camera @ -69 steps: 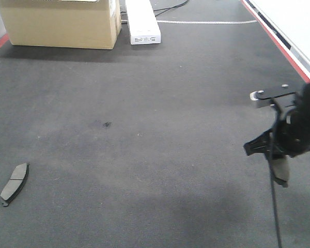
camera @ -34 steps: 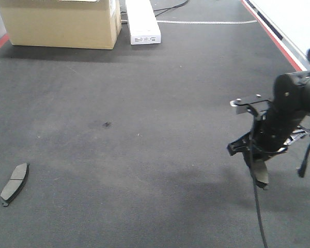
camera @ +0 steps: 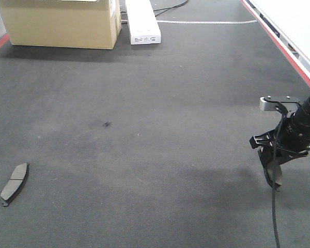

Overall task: Move and align brake pads A on conveyor
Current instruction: 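Lower the right gripper's brake pad onto the belt and open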

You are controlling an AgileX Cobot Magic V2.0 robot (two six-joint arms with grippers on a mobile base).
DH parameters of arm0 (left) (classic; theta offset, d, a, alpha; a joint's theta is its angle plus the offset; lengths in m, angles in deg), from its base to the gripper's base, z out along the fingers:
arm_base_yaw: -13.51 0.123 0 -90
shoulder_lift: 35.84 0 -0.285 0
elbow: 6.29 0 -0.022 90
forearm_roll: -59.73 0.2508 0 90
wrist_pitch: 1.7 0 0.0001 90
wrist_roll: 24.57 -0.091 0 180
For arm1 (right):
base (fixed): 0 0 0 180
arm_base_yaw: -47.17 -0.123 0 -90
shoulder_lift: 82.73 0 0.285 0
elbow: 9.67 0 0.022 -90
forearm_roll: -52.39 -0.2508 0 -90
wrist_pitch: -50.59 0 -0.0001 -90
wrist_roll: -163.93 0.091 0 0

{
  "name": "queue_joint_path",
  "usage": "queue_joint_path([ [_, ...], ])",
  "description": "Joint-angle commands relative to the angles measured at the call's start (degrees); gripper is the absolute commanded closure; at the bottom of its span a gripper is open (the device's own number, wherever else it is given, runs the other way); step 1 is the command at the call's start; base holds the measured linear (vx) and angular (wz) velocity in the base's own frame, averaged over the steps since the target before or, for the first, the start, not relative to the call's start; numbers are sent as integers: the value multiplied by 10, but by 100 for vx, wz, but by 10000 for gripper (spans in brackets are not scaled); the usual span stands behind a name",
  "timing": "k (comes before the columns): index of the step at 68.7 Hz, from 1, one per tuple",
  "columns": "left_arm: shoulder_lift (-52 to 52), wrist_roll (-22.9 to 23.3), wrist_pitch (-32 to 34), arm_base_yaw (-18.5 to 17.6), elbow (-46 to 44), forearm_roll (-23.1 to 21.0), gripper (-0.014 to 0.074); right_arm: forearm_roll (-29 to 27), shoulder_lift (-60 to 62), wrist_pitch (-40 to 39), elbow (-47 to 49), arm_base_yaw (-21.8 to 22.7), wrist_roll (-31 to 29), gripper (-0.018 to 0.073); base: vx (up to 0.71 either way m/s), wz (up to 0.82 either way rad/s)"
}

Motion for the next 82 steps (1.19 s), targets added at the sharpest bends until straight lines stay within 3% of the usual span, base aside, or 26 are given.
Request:
queue_joint_path([
  [1, 4, 3, 36, -2, -14, -2, 10, 4, 25, -11, 19, 1, -7, 564, 0, 0],
  [55, 4, 3, 36, -2, -14, -2, 10, 21, -45, -17, 19, 1, -7, 533, 0, 0],
  [64, 4, 3, 36, -2, -14, -2, 10, 21, -45, -18, 19, 1, -7, 446, 0, 0],
  [82, 4, 3, 36, -2, -14, -2, 10, 15, -45, -18, 19, 1, -6, 98, 0, 0],
])
